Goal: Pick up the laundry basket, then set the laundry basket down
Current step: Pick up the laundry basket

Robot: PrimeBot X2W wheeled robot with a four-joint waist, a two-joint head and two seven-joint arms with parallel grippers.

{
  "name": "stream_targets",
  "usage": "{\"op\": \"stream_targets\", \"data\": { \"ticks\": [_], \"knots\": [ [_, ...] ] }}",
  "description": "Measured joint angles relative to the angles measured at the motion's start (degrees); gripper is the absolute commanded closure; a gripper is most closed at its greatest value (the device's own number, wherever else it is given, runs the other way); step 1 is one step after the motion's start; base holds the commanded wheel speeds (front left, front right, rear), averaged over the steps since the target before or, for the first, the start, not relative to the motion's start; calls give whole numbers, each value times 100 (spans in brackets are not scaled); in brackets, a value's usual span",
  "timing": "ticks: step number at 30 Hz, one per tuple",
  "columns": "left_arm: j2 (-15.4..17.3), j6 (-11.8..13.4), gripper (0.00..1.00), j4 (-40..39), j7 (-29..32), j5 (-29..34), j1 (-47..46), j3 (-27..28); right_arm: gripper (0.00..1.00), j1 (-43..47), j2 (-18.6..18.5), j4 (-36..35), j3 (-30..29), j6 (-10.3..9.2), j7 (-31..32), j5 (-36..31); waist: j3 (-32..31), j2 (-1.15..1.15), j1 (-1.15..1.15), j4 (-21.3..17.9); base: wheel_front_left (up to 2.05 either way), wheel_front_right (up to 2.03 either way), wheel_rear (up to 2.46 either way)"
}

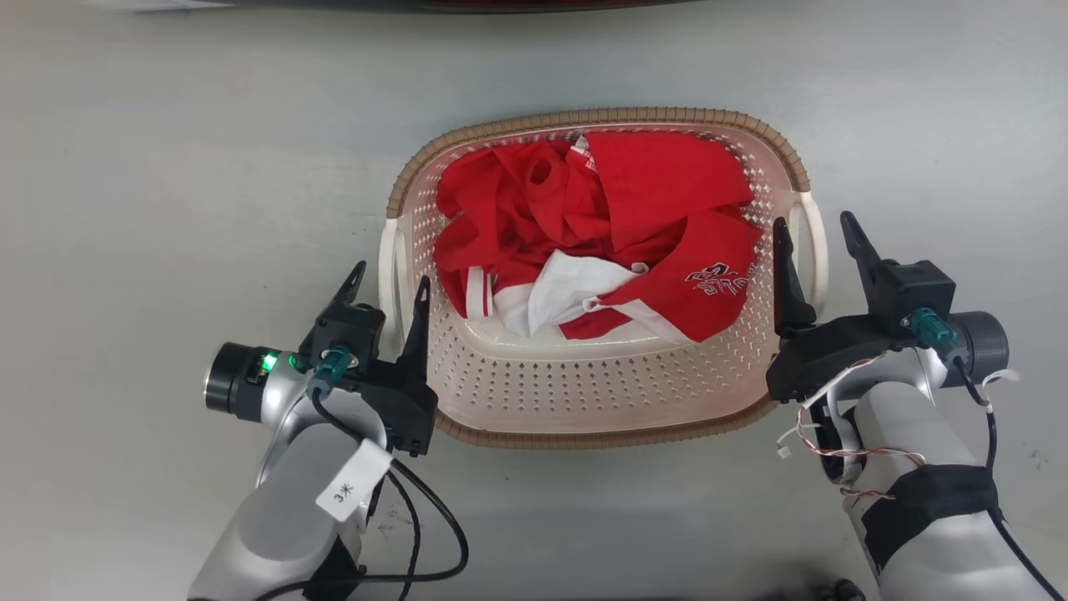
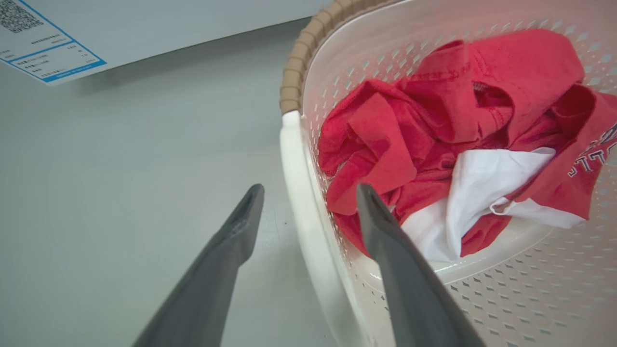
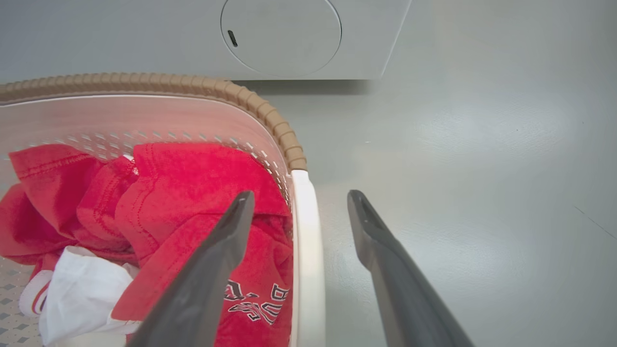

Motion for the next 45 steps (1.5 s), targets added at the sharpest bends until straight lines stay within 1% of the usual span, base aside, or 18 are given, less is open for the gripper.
{"op": "stream_targets", "data": {
  "ticks": [2, 9, 11, 15, 20, 25, 28, 30, 36, 38, 45],
  "knots": [
    [0, 41, 0, 25, 0, -141, -52, -5, 0, -40, 1, 83, 24, 24, 0, 1, 46, 0, 0, -15, 0, 0, 0],
    [-1, 42, 0, 169, -2, -760, -206, -68, 0, -246, 9, 434, 108, 24, 0, 44, 193, 0, 0, -48, 0, 0, 0],
    [-1, 43, 0, 219, -3, -828, -263, -135, 0, -313, 10, 567, 129, 24, 0, 60, 224, 0, 0, -52, 0, 0, 0],
    [-1, 48, 0, 321, -10, -1088, -325, -238, 0, -406, 10, 730, 264, 16, 0, 300, 254, 0, 0, -46, 0, 0, 0],
    [-1, 93, 0, 408, 1, -1391, -453, -404, 0, -556, 10, 899, 400, -85, 0, 612, 288, -1, -1, -15, 0, 0, 0],
    [-1, 100, 0, 514, 13, -1519, -526, -575, 0, -636, 10, 1036, 535, -130, 0, 765, 310, -1, -1, 12, 0, 0, 0],
    [-1, 143, 0, 552, 53, -1705, -530, -704, 0, -711, 10, 1158, 642, -135, 0, 815, 325, -1, -1, 28, 0, 0, 0],
    [-1, 144, 0, 570, 62, -1802, -536, -770, 0, -719, 10, 1235, 689, -176, 1, 864, 334, -1, -1, 37, 0, 0, 0],
    [-2, 193, 0, 632, 102, -2082, -656, -960, 0, -857, 10, 1448, 809, -187, 0, 1011, 354, -1, -1, 56, 0, 0, 0],
    [-2, 200, 0, 683, 103, -2134, -663, -1028, 0, -883, 9, 1524, 839, -226, 0, 1032, 357, -1, 0, 60, 0, 0, 0],
    [-1, 246, 0, 755, 109, -2280, -795, -1203, 0, -938, 9, 1707, 929, -253, 0, 1128, 360, -1, -1, 71, 0, 0, 0]
  ]
}}
